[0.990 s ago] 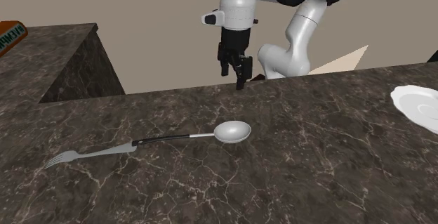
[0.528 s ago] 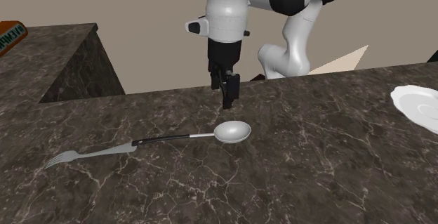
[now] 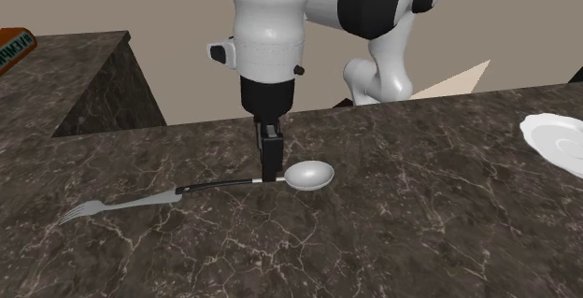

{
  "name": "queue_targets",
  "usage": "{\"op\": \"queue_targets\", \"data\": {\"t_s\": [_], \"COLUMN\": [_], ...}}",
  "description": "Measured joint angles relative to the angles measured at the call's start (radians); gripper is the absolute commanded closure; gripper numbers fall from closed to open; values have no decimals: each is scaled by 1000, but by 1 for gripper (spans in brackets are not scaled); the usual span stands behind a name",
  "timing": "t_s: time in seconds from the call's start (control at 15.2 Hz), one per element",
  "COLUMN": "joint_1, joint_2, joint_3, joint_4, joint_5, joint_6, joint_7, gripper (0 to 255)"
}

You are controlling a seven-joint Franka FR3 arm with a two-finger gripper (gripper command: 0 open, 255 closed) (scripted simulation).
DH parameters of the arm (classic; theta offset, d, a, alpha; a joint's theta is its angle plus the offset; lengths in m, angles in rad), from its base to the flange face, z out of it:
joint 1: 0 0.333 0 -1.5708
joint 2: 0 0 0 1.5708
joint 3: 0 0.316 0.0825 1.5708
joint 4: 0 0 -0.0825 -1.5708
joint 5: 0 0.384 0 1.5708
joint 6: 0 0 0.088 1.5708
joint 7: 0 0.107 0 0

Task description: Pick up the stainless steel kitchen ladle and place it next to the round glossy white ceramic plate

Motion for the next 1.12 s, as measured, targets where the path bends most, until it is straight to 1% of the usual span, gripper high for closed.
{"op": "queue_targets", "data": {"t_s": [0.07,0.13,0.53,0.92,0.99,1.12], "joint_1": [2,2,5,4,4,4], "joint_2": [28,40,49,49,49,49], "joint_3": [2,3,6,5,5,5], "joint_4": [28,31,-33,-42,-42,-42], "joint_5": [-9,-12,-16,-16,-16,-16], "joint_6": [-1,7,81,91,91,91], "joint_7": [14,19,30,28,28,28], "gripper": [0,0,0,0,255,255]}}
